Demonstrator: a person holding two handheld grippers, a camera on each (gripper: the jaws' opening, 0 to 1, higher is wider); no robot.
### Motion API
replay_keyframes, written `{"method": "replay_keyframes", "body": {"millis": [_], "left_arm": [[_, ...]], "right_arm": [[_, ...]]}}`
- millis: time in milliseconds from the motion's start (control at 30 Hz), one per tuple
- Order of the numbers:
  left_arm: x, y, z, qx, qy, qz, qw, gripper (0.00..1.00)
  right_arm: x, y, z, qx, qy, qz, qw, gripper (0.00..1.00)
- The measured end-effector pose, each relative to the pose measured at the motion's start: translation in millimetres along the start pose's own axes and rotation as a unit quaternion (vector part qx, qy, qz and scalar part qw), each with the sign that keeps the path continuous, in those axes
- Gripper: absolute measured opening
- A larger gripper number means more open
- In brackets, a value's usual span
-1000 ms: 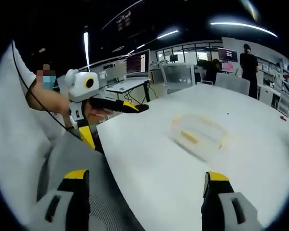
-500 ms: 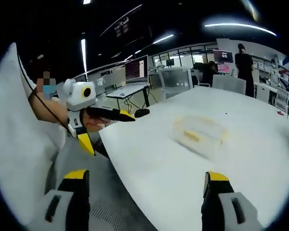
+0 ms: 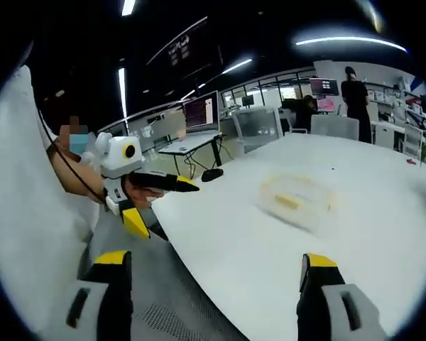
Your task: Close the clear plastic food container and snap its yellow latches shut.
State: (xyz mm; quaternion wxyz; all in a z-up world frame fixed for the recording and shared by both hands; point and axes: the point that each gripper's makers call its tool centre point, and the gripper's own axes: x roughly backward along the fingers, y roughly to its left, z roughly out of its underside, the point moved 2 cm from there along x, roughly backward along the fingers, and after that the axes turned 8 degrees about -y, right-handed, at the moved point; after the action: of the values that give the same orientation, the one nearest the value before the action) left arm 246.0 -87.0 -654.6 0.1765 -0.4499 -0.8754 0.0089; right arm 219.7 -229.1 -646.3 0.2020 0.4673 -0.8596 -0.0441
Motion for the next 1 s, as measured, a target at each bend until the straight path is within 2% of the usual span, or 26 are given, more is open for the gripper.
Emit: {"method": "replay_keyframes", "body": {"millis": [333, 467, 700, 1000], "left_arm": [[1.1, -0.3, 0.1, 0.002, -0.005, -0.005, 1.0, 0.93], [0.9, -1.3, -0.7, 0.004, -0.011, -0.003, 0.9999, 0.93], [2.1, -2.5, -2.4, 0.004, -0.017, -0.003, 0.9999, 0.93], [3.9, -1.6, -3.7, 0.005, -0.022, -0.008, 0.9997, 0.93]], "right_arm": [[0.3, 0.6, 1.6, 0.002, -0.001, 0.005, 1.0, 0.99], [-1.2, 3.1, 5.6, 0.005, 0.008, 0.0, 1.0, 0.99], [0.8, 2.0, 3.4, 0.0, -0.003, 0.002, 1.0, 0.99], [1.0, 4.1, 3.7, 0.001, -0.003, 0.003, 1.0, 0.99]]}}
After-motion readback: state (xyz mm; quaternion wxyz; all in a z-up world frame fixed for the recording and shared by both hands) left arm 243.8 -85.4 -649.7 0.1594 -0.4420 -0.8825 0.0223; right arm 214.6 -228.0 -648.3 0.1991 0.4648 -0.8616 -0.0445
